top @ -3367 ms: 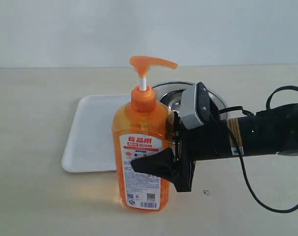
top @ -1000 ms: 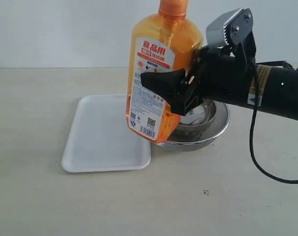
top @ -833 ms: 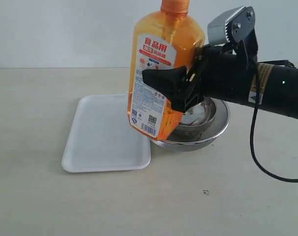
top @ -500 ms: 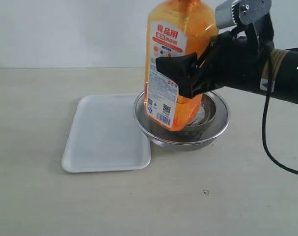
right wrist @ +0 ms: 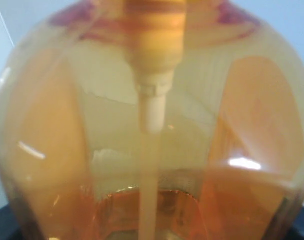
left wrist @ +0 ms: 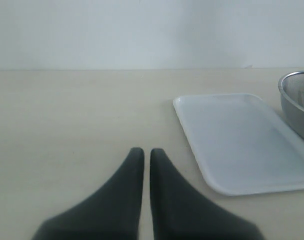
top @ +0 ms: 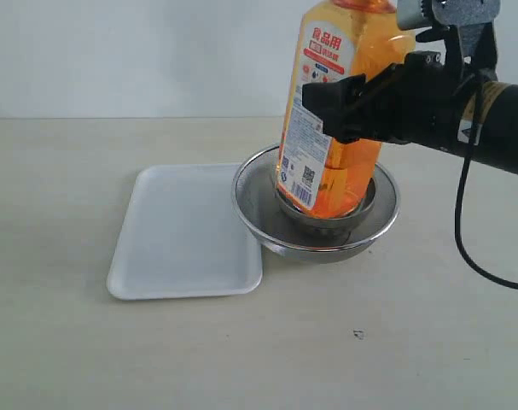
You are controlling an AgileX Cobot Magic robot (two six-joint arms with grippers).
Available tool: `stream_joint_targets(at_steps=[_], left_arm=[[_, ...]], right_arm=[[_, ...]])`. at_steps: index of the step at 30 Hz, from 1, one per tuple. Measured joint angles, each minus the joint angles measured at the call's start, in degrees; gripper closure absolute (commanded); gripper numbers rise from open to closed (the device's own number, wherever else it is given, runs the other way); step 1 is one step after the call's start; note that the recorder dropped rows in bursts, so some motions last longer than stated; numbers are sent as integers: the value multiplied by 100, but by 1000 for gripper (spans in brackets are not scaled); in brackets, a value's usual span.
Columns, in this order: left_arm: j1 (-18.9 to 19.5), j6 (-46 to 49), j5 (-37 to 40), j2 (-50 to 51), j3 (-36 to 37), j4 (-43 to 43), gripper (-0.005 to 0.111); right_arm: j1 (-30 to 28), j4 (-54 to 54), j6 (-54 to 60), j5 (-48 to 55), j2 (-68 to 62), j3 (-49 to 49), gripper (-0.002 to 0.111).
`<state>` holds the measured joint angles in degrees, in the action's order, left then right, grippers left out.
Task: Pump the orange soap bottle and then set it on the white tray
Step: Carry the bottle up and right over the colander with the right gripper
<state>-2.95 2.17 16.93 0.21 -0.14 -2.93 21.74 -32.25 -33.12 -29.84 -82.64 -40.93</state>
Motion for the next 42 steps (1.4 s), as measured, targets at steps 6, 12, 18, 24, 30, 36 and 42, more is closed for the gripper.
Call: stream_joint_targets(at_steps=[6,12,18,24,30,36,42], left_arm=[[0,0,0,0,0,0,102],[0,0,0,0,0,0,102],[0,0,0,0,0,0,102],[0,0,0,0,0,0,102],[0,0,0,0,0,0,102],[0,0,0,0,0,0,102],[0,0,0,0,0,0,102]], right_arm=[[0,222,271,838,0,-232,109],[0,294,332,1178,0,-504,109],[0,592,702,1402,0,-628,109],[0,1873,1994,1588,0,-660,109],[0,3726,3881,1380,0,-660,109],[0,4815,4899,1043,0,-663,109],[0,5709,5798,690,0,-663,109]])
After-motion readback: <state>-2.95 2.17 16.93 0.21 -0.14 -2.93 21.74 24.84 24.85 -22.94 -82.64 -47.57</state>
